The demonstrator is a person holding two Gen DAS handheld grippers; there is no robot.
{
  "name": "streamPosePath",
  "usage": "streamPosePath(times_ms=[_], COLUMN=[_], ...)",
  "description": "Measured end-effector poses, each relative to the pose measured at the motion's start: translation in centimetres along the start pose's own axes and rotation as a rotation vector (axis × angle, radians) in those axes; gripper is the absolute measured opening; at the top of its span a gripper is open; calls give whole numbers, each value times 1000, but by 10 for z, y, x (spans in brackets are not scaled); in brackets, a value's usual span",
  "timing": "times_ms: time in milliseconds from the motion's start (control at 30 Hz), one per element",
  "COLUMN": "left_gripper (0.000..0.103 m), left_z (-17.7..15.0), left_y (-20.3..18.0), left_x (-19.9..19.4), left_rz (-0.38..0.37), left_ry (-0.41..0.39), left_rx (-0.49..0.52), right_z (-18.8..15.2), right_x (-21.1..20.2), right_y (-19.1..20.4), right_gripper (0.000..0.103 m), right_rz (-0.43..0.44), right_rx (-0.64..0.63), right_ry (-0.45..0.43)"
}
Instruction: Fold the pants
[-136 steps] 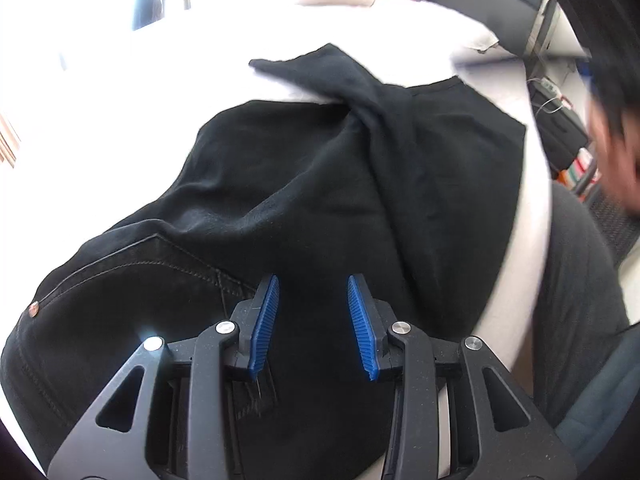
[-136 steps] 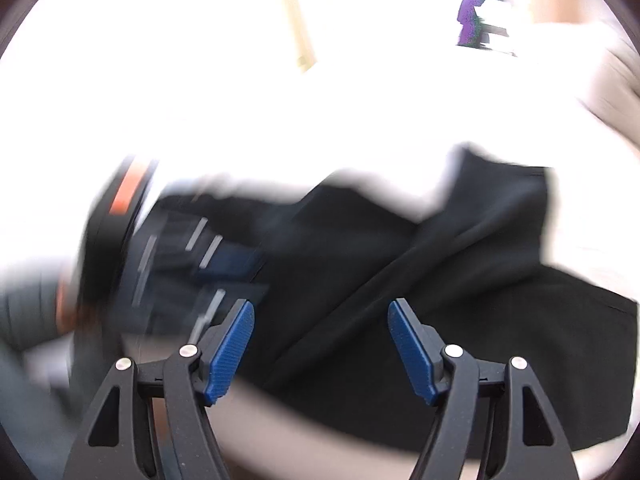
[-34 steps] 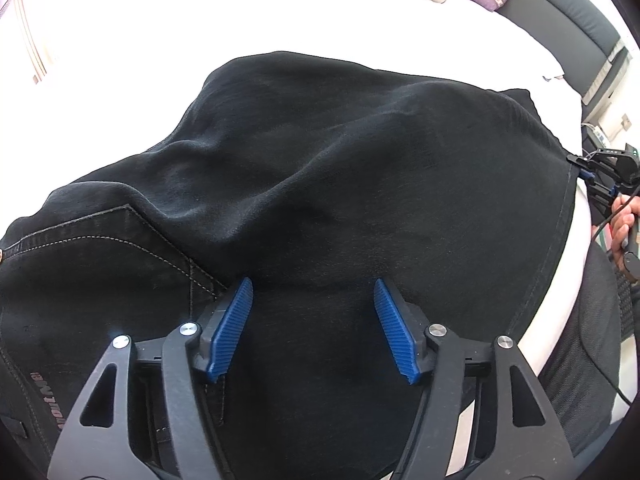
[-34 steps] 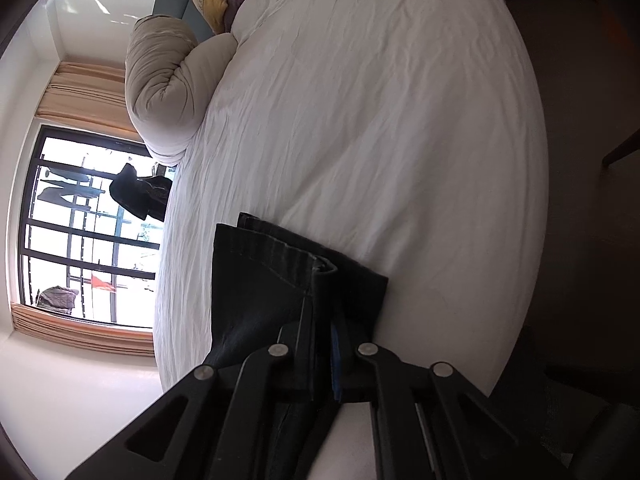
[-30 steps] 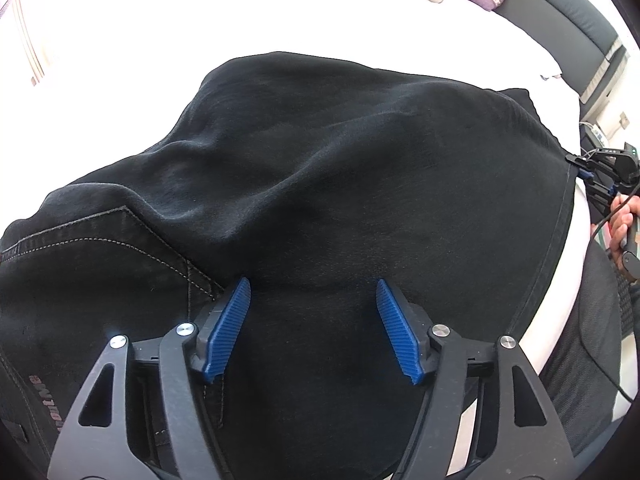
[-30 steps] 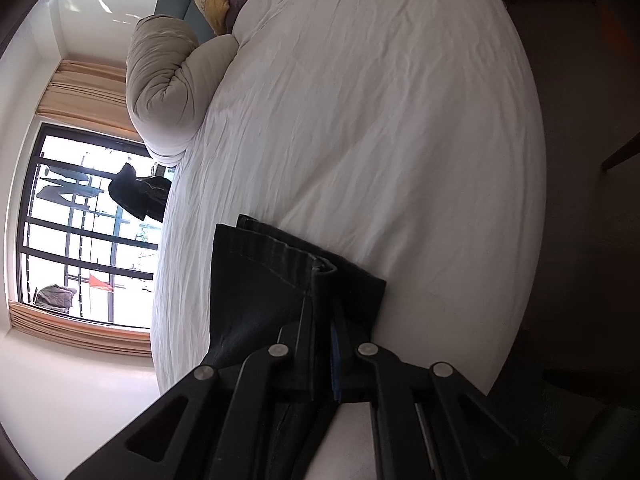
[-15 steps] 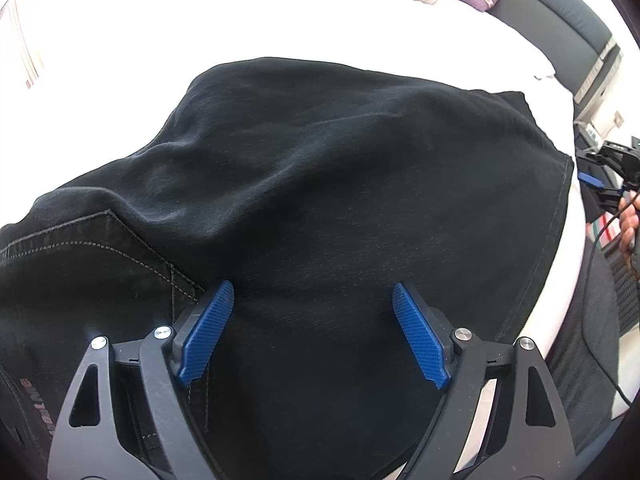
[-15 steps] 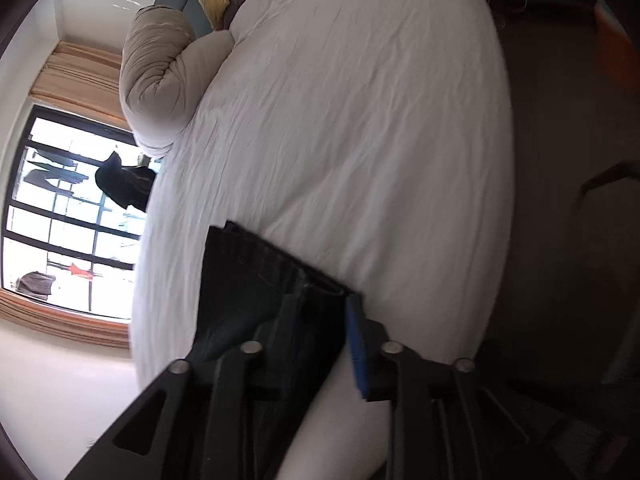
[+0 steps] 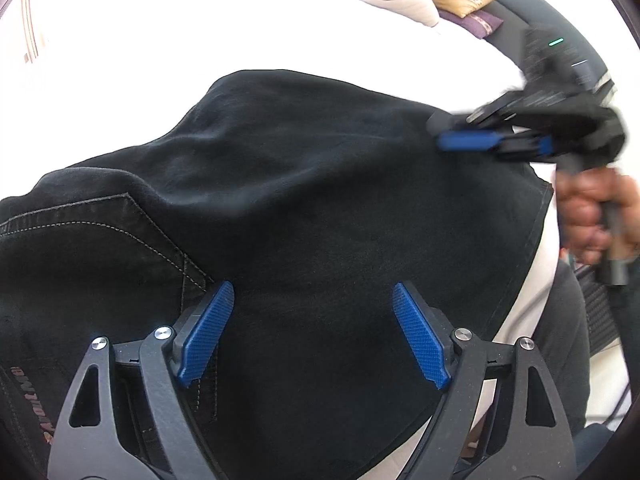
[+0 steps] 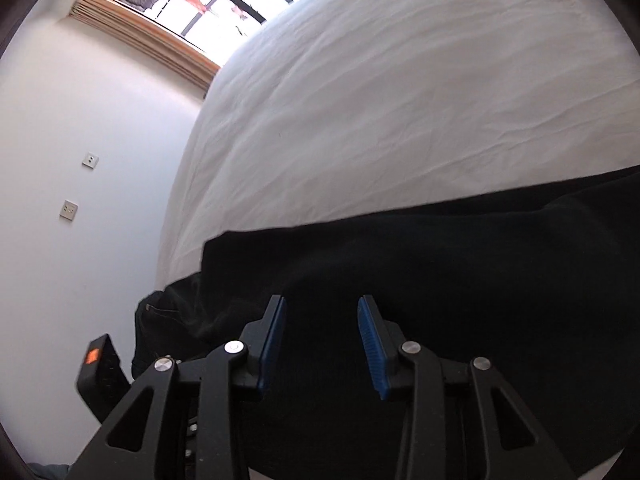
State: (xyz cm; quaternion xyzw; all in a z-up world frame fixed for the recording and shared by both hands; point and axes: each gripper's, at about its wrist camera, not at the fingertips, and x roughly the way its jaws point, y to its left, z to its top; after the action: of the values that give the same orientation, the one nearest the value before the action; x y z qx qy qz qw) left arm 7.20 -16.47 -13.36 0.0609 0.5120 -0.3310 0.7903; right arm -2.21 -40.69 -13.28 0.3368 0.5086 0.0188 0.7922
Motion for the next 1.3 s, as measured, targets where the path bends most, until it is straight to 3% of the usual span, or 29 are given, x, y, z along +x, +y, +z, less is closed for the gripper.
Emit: streamPosePath(times_ms=[33, 67, 100, 233, 300, 333, 367, 433, 467, 500, 567, 633, 667, 700, 800, 900, 933, 967, 1000, 1100, 1167, 1200, 1233, 1300], left_gripper=[81, 81, 81, 81, 81, 81, 81, 81, 81, 82, 82, 82, 82, 82, 82, 82, 82, 82, 82, 82, 81, 76, 56, 34], left_z=[1, 1, 2, 1, -1, -2, -3, -3, -3, -3, -3, -6, -7, -9, -23, -30, -30, -26, -22, -10, -7, -7, -10, -26], left_y=[0, 0, 0, -3, -3, -3, -3, -7, -9, -11, -15, -12, -4, -2, 9, 9, 14, 19, 24, 51, 71, 85, 98, 126], left_x=[1, 1, 2, 2, 2, 2, 2, 6, 7, 6, 6, 4, 1, -1, -8, -21, -32, -45, -54, -71, -66, -57, -49, -45], left_rz=[-1, -2, -2, 8, 10, 9, 10, 23, 34, 40, 36, 22, 13, 0, -39, -41, -36, -45, -40, 7, 24, 28, 28, 4], left_ry=[1, -1, -4, -12, -16, -19, -22, -23, -20, -20, -19, -18, -19, -20, -29, -37, -59, -101, -132, -194, -183, -146, -111, -118], left_rx=[4, 7, 6, 19, 25, 27, 28, 33, 38, 40, 40, 43, 45, 45, 28, 9, -12, -28, -39, -77, -116, -158, -198, -285], right_z=[4, 7, 10, 21, 19, 16, 13, 4, -2, -9, -23, -34, -40, -45, -57, -66, -67, -66, -63, -55, -53, -52, -51, -52], right_x=[3, 0, -5, -37, -52, -58, -63, -67, -64, -57, -41, -31, -33, -41, -83, -116, -123, -126, -124, -97, -69, -52, -37, -10], right_y=[-14, -28, -44, -95, -103, -102, -96, -62, -46, -34, -33, -71, -98, -120, -153, -170, -163, -149, -130, -61, -24, -9, 0, -6], right_gripper=[31, 9, 0, 0, 1, 1, 7, 8, 13, 27, 36, 32, 0, 0, 0, 0, 3, 10, 10, 10, 12, 12, 12, 12], right_rz=[-36, -31, -38, -104, -200, -203, -160, -34, 30, 76, 113, 76, 112, 140, -55, -258, -294, -278, -229, 12, 152, 178, 163, 91], right_rx=[29, 70, 113, 249, 283, 303, 302, 204, 147, 114, 110, 225, 315, 376, 403, 495, 485, 441, 380, 211, 121, 85, 64, 99], right_ry=[-17, -51, -86, -273, -314, -315, -312, -309, -287, -256, -209, -186, -200, -239, -361, -399, -405, -409, -401, -332, -276, -239, -205, -147])
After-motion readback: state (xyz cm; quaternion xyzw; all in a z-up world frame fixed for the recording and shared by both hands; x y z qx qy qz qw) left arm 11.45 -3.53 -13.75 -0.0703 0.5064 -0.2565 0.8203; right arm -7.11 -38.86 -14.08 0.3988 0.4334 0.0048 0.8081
